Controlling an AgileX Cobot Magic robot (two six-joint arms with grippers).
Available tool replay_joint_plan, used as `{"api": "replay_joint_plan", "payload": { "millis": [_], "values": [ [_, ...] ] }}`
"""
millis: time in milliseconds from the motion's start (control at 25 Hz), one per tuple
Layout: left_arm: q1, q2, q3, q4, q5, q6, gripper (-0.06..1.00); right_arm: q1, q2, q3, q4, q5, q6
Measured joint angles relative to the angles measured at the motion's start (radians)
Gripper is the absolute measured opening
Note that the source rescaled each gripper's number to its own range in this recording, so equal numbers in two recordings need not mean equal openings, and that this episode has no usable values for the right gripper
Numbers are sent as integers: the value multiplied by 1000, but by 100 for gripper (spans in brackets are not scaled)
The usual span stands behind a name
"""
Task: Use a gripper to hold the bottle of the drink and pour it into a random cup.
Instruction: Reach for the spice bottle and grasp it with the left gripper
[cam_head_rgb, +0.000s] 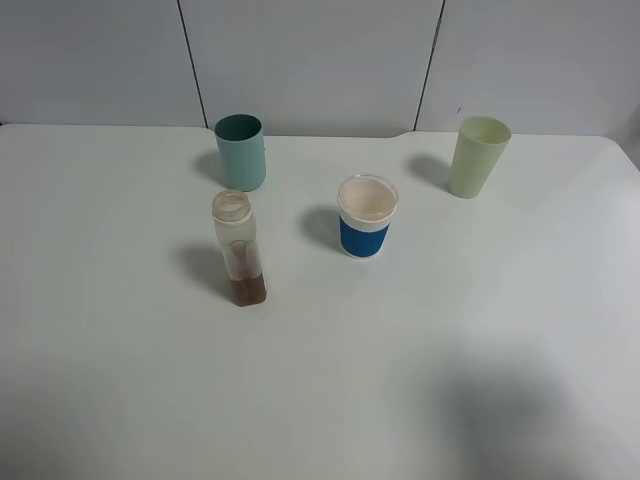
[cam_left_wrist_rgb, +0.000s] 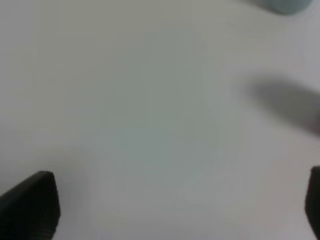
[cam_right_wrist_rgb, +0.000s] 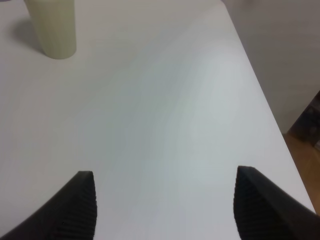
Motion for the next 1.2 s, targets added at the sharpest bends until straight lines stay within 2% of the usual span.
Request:
{"api": "replay_joint_plan", "payload": {
  "millis": [360,680,960,1200],
  "values": [
    [0,176,0,-118,0,94,100,0,0,0,0,0,0],
    [0,308,0,-255,-5,242,100,0,0,0,0,0,0],
    [-3,411,-1,-274,-39,263,100,0,0,0,0,0,0],
    [-122,505,-1,-269,-102,209,100,0,0,0,0,0,0]
  ]
}}
